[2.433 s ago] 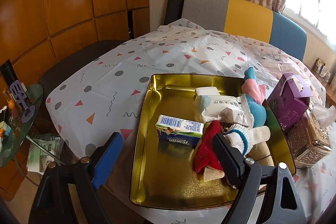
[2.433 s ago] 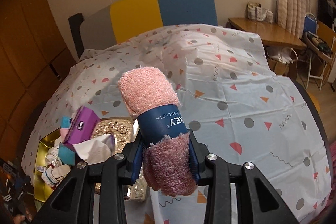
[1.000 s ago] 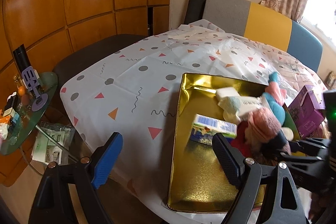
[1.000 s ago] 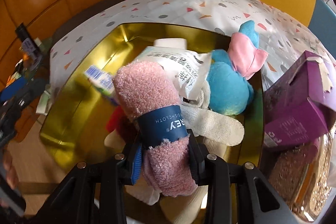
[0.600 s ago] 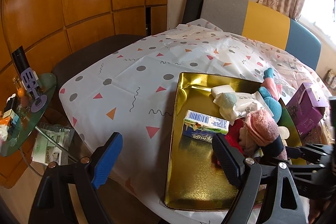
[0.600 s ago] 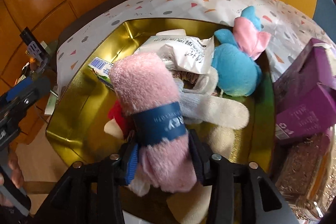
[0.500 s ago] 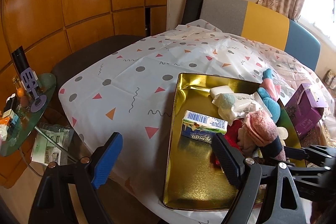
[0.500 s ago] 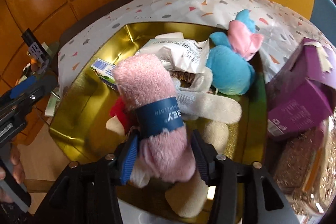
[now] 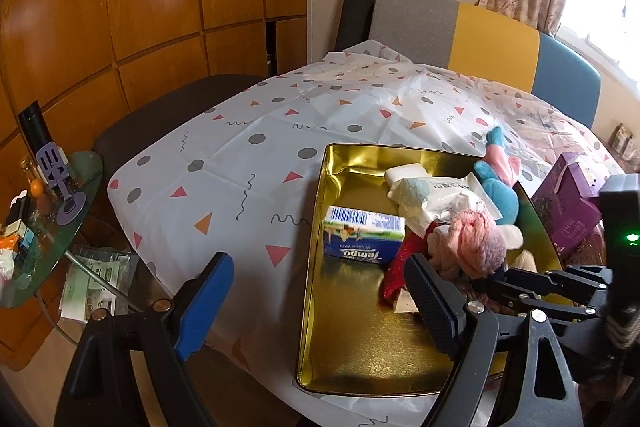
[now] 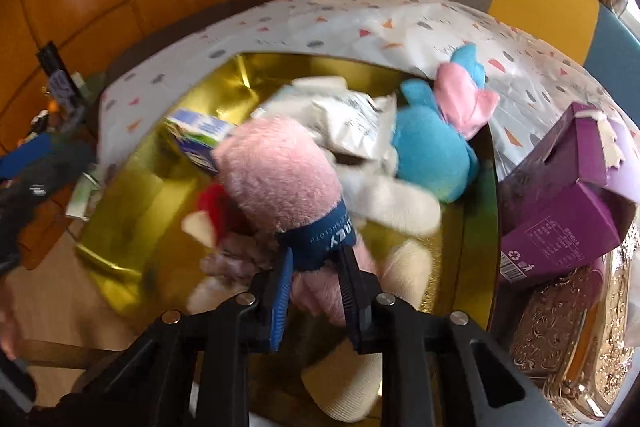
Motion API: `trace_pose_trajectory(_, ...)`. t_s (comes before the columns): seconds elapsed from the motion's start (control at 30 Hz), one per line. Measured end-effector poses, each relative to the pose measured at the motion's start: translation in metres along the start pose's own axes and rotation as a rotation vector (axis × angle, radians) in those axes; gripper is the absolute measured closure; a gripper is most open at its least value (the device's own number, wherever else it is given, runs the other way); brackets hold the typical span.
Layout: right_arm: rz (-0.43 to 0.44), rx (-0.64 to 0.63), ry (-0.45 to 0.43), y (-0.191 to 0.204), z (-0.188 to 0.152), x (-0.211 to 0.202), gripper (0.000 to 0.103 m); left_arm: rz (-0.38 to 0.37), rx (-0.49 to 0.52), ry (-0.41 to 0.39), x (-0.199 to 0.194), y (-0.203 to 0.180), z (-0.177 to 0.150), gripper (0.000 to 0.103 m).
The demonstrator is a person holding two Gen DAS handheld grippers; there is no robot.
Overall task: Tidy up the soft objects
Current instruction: 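Lower the pink towel roll into the tray and open the right tool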
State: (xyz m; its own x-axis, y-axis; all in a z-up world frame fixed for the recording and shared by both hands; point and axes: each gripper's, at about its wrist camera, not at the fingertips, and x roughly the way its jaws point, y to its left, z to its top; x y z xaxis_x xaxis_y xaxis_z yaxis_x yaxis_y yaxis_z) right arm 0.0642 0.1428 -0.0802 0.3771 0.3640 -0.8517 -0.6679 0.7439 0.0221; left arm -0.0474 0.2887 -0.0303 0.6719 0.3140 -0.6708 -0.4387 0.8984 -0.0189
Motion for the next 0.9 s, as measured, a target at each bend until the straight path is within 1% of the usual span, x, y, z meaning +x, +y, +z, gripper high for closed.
trace_pose_trajectory(0.03,-0.009,0.004,0.004,0.0,0.0,0.002,0.081,0.001,0.0,-0.001,0.0,0.0,0.0,0.015)
trace_pose_trajectory(0.17,0.023,0.024,-0.001,-0.001,-0.005,0.0,0.08,-0.002,-0.003,0.008,0.0,-0.002,-0.002,0.015)
trace_pose_trajectory(0.3,0.016,0.032,-0.005,-0.002,-0.009,0.002,0.079,-0.003,0.001,0.006,-0.002,-0.004,-0.003,0.015)
trace_pose_trajectory(0.37,0.018,0.039,-0.003,-0.001,-0.01,0.001,0.076,-0.005,0.0,0.004,-0.004,-0.005,-0.004,0.014)
trace_pose_trajectory(0.47,0.004,0.053,-0.016,-0.001,-0.013,-0.004,0.073,-0.006,0.007,-0.002,-0.006,-0.008,-0.005,0.012)
trace_pose_trajectory(0.73,-0.127,0.104,-0.15,-0.004,-0.024,-0.043,0.064,-0.005,0.012,-0.024,-0.015,-0.018,-0.006,0.011)
trace_pose_trajectory(0.83,-0.193,0.14,-0.202,-0.007,-0.028,-0.058,0.063,-0.008,0.013,-0.034,-0.019,-0.023,-0.006,0.01)
trace_pose_trajectory(0.9,-0.228,0.167,-0.234,-0.01,-0.03,-0.067,0.063,-0.002,0.014,-0.046,-0.023,-0.027,-0.007,0.002)
